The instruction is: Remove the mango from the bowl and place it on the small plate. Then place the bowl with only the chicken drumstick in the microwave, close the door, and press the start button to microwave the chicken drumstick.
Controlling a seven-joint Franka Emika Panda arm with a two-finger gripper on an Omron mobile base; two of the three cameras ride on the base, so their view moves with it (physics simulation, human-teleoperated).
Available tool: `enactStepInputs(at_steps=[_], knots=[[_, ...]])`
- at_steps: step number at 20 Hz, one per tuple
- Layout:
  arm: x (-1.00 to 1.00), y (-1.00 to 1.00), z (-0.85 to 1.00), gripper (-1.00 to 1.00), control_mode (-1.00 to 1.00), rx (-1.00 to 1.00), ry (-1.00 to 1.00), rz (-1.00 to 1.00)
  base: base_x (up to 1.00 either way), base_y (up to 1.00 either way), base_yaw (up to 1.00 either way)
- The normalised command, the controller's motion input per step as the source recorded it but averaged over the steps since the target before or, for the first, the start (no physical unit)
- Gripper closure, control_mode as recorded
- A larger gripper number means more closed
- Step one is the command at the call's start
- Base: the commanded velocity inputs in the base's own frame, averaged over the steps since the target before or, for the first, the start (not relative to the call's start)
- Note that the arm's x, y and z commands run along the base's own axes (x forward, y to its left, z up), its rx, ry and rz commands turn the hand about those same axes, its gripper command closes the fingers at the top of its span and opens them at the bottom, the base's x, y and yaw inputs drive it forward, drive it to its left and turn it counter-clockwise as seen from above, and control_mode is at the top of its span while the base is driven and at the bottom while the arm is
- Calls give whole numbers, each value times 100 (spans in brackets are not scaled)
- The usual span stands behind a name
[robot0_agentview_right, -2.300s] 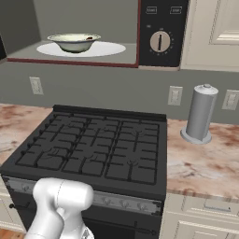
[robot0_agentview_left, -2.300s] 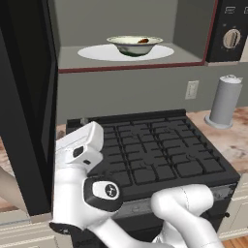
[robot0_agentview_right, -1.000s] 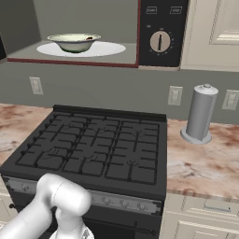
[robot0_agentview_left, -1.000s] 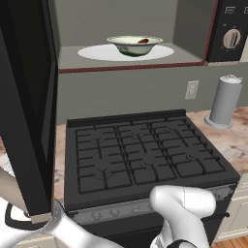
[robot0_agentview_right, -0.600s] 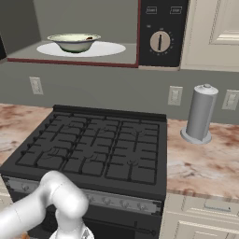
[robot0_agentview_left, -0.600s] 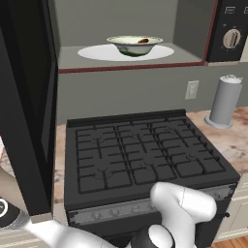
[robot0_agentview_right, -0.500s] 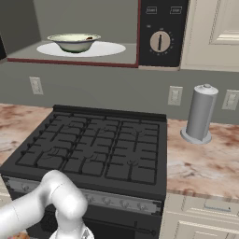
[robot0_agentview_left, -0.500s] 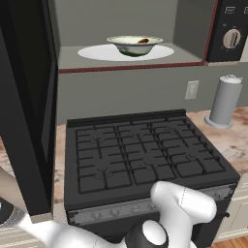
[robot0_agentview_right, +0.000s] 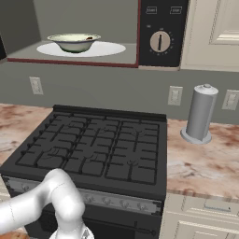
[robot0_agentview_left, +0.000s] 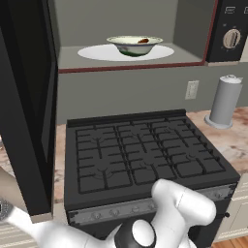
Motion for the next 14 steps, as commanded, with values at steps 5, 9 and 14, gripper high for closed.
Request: enactStepInputs(at_steps=[5,9,14], knots=[[-13,-100,37,-100,-100,8,-16,-18,0,0,0],[-8,-100,41,-100,-100,8,-15,-17,0,0,0],[-7,-100,40,-100,-100,10,-17,-14,0,0,0]])
